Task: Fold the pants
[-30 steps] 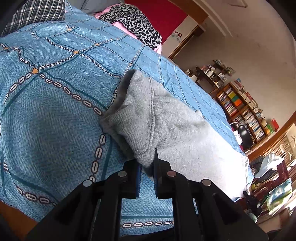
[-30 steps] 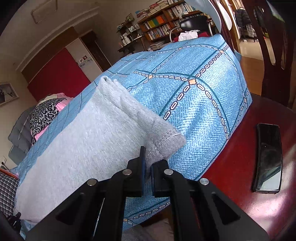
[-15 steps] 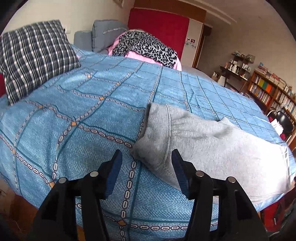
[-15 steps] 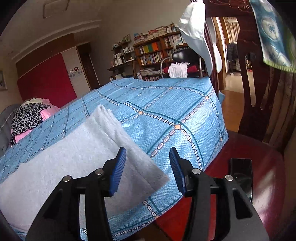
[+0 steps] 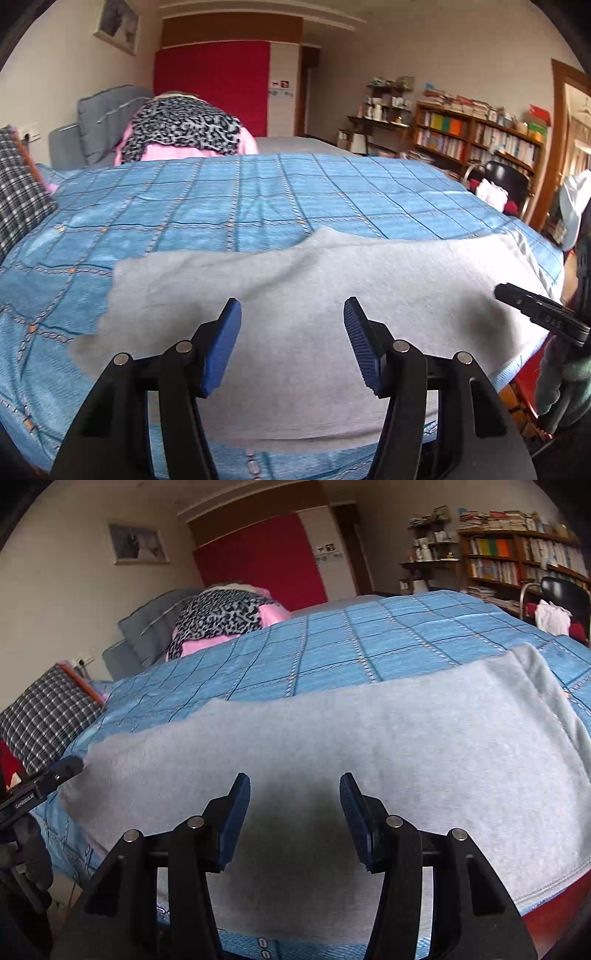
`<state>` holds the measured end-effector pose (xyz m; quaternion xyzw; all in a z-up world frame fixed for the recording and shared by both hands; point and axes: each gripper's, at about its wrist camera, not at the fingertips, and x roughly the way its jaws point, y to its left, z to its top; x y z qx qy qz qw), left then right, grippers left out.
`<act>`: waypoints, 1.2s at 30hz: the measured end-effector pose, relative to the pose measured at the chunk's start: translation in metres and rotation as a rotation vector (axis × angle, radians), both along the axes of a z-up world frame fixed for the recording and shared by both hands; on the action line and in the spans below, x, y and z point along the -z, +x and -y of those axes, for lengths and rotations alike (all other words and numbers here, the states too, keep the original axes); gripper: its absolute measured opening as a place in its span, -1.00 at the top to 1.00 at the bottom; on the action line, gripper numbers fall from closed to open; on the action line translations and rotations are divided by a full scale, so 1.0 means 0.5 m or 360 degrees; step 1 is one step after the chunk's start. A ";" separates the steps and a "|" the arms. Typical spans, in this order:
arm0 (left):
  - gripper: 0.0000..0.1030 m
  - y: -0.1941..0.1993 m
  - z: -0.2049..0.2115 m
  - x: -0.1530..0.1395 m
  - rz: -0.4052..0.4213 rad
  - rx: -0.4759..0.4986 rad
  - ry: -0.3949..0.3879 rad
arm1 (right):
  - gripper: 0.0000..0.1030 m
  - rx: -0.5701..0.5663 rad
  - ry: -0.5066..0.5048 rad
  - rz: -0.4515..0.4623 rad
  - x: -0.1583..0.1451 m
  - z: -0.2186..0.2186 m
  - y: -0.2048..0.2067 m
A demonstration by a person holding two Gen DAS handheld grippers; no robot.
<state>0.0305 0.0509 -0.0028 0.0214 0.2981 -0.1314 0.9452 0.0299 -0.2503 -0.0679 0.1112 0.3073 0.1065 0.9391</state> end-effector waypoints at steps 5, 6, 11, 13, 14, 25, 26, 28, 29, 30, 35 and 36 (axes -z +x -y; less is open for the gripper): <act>-0.13 0.040 0.098 0.061 -0.0136 0.0236 0.0101 | -0.15 -0.0183 -0.0160 -0.0083 0.021 -0.086 0.019; -0.13 0.047 0.109 0.077 -0.0184 0.0263 0.0110 | -0.15 -0.0194 -0.0178 -0.0106 0.028 -0.092 0.022; -0.13 0.026 0.120 0.146 -0.0319 0.0385 0.0149 | -0.16 -0.0270 -0.0307 -0.0118 0.061 -0.108 -0.005; -0.13 0.003 0.119 0.156 -0.0316 0.0406 0.0161 | -0.16 -0.0299 -0.0340 -0.0115 0.068 -0.107 -0.016; -0.13 -0.005 0.115 0.160 -0.0322 0.0405 0.0139 | -0.16 -0.0311 -0.0348 -0.0113 0.070 -0.106 -0.019; -0.11 -0.075 0.098 0.179 -0.0338 0.0445 0.0093 | -0.16 -0.0332 -0.0164 -0.0014 -0.029 -0.083 0.078; -0.11 -0.072 0.096 0.177 -0.0344 0.0452 0.0082 | -0.16 -0.0345 -0.0153 -0.0015 -0.038 -0.086 0.101; -0.11 -0.063 0.088 0.168 -0.0367 0.0458 0.0026 | -0.16 -0.0348 -0.0129 -0.0040 -0.058 -0.094 0.149; -0.11 -0.054 0.082 0.161 -0.0381 0.0456 -0.0022 | -0.16 -0.0378 -0.0104 -0.0058 -0.066 -0.101 0.174; -0.12 -0.044 0.076 0.154 -0.0390 0.0451 -0.0080 | -0.16 -0.0396 -0.0080 -0.0079 -0.072 -0.108 0.199; -0.15 0.009 0.074 0.111 -0.0325 0.0401 -0.0204 | -0.16 -0.0448 -0.0026 -0.0192 -0.085 -0.158 0.326; -0.15 0.017 0.076 0.105 -0.0304 0.0396 -0.0208 | -0.16 -0.0462 -0.0022 -0.0217 -0.082 -0.170 0.348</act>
